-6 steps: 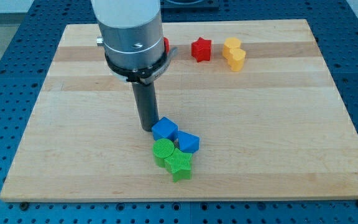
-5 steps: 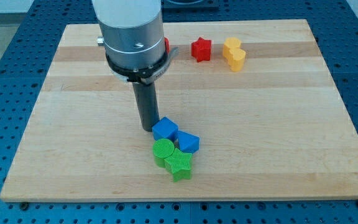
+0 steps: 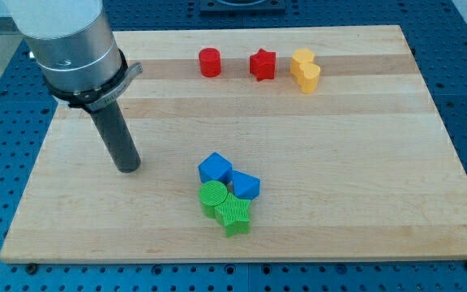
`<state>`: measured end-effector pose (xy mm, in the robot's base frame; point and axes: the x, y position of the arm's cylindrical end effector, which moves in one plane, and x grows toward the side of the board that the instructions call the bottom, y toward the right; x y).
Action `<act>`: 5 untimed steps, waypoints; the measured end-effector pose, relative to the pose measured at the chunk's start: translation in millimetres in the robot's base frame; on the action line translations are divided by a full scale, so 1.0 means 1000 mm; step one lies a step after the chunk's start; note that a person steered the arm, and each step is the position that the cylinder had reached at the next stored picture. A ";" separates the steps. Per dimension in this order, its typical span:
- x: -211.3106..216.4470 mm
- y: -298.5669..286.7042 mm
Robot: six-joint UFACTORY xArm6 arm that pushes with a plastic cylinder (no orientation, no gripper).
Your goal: Go to the bottom side of the board
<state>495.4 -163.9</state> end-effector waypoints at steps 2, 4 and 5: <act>0.056 0.005; 0.106 0.026; 0.122 0.051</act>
